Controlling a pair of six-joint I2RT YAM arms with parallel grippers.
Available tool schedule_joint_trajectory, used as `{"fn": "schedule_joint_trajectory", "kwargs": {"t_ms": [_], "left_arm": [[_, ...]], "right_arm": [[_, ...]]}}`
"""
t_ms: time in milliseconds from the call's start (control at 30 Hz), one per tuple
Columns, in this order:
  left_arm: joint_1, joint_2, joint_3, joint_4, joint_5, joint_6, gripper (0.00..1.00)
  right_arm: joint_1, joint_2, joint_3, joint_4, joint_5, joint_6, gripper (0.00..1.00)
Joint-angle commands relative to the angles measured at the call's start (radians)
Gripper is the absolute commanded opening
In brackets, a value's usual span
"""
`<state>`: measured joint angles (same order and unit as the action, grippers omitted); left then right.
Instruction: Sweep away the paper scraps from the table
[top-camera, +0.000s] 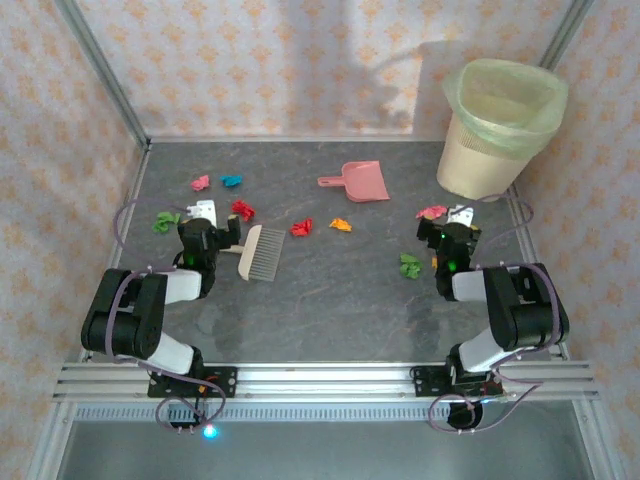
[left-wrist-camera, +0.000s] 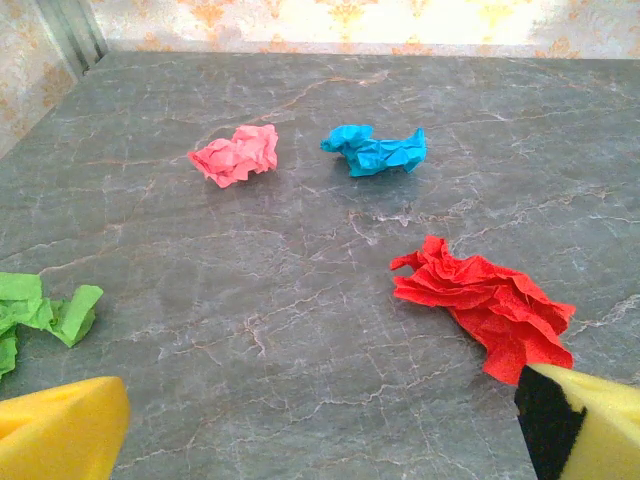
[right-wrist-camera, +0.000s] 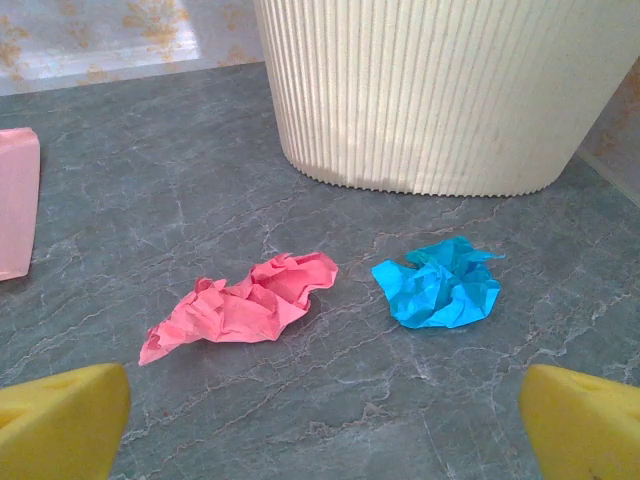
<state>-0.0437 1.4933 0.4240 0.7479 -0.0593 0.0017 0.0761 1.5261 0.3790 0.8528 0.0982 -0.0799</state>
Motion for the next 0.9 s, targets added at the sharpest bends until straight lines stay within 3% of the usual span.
{"fn": "schedule_joint_trajectory", "kwargs": {"t_ms": [0, 867], "left_arm": [[0.007, 0.004, 0.007, -0.015, 0.002, 0.013, 1.0], [0.008, 0.003, 0.007, -0.016, 0.003, 0.013, 1.0]], "right_arm": [[0.002, 0.003, -0.011, 0.036, 0.023, -0.003, 0.99], [-0.022, 0.006, 0.014, -0.011, -0.019, 0.012, 0.99]]}}
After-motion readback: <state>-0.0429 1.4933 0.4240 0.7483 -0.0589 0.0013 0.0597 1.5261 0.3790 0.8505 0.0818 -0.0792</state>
